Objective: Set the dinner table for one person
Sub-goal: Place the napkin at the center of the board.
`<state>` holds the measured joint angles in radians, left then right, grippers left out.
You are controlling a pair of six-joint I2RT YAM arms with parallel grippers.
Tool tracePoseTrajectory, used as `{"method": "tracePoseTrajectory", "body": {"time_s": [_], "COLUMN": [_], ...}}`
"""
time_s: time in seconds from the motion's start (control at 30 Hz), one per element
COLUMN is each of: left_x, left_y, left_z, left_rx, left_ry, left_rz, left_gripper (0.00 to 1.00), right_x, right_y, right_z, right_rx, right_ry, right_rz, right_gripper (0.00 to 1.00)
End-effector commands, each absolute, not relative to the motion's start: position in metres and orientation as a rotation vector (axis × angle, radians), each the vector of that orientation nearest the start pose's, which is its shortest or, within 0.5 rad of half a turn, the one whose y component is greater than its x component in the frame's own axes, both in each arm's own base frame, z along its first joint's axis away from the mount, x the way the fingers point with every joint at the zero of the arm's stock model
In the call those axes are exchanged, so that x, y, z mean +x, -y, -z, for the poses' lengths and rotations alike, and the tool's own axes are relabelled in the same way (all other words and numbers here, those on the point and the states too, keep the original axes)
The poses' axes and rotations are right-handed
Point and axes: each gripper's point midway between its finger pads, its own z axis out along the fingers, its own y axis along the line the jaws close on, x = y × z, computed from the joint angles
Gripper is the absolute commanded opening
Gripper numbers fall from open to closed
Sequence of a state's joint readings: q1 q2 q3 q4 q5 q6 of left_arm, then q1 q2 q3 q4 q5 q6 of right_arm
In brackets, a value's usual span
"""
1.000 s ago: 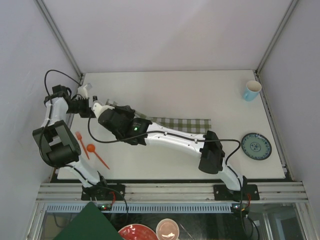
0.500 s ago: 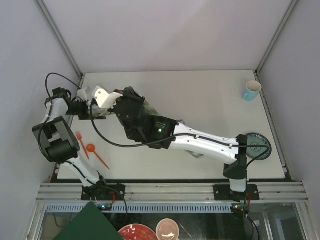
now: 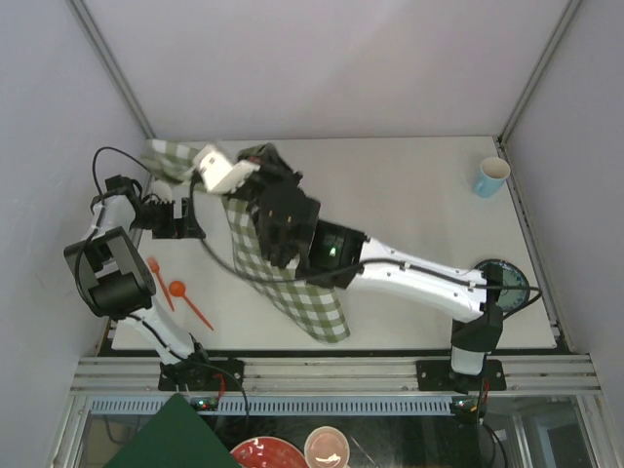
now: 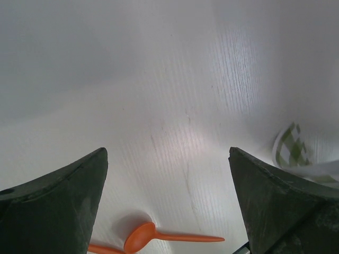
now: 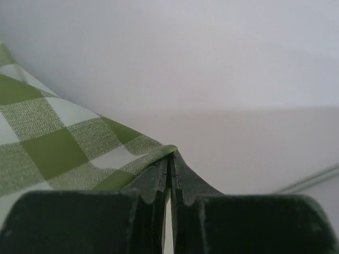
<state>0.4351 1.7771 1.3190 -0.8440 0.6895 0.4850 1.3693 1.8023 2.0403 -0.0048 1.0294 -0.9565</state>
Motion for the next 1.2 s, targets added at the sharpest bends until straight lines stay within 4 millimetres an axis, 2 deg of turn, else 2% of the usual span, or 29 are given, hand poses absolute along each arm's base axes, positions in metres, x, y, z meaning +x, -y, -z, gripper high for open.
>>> {"method": "tracePoseTrajectory", "body": {"time_s": [0.0, 0.07, 0.17, 0.27, 0.37, 0.43, 0.5, 0.6, 0.7, 0.73, 0.8, 1.0, 1.07, 1.17], "left_x": [0.349, 0.349, 0.35, 0.351, 0.351, 0.349, 0.348, 0.345, 0.34, 0.339, 0.338, 0.338, 0.338, 0.336], "left_y": [-0.061, -0.061, -0.061, -0.06, -0.058, -0.056, -0.055, -0.053, -0.051, -0.05, -0.051, -0.052, -0.05, -0.048], "left_z": [-0.099, -0.095, -0.091, -0.089, -0.086, -0.083, -0.078, -0.07, -0.064, -0.062, -0.06, -0.062, -0.062, -0.061], "left_rx": [0.19, 0.185, 0.182, 0.177, 0.174, 0.176, 0.178, 0.182, 0.188, 0.192, 0.198, 0.202, 0.204, 0.207], "left_ry": [-2.499, -2.507, -2.512, -2.513, -2.516, -2.52, -2.525, -2.535, -2.54, -2.543, -2.548, -2.544, -2.54, -2.537], "left_rz": [0.6, 0.607, 0.621, 0.639, 0.665, 0.683, 0.696, 0.72, 0.729, 0.727, 0.721, 0.717, 0.728, 0.745], "left_gripper": [1.0, 1.0, 1.0, 1.0, 1.0, 1.0, 1.0, 1.0, 1.0, 1.0, 1.0, 1.0, 1.0, 1.0], "right_x": [0.319, 0.351, 0.403, 0.455, 0.479, 0.484, 0.484, 0.486, 0.484, 0.482, 0.479, 0.475, 0.475, 0.471], "right_y": [-0.304, -0.278, -0.237, -0.198, -0.186, -0.186, -0.191, -0.193, -0.197, -0.199, -0.204, -0.214, -0.22, -0.226], "right_z": [-0.532, -0.521, -0.486, -0.424, -0.365, -0.342, -0.331, -0.33, -0.335, -0.337, -0.337, -0.342, -0.334, -0.315], "right_rx": [-0.495, -0.462, -0.427, -0.391, -0.419, -0.432, -0.461, -0.477, -0.47, -0.472, -0.478, -0.479, -0.513, -0.569], "right_ry": [-1.347, -1.386, -1.509, -1.705, -1.831, -1.858, -1.868, -1.874, -1.86, -1.85, -1.846, -1.828, -1.863, -1.915], "right_rz": [0.355, 0.388, 0.382, 0.346, 0.369, 0.382, 0.401, 0.46, 0.504, 0.524, 0.54, 0.516, 0.552, 0.554], "right_gripper": [0.0, 0.0, 0.0, 0.0, 0.0, 0.0, 0.0, 0.0, 0.15, 0.16, 0.0, 0.0, 0.0, 0.2]}}
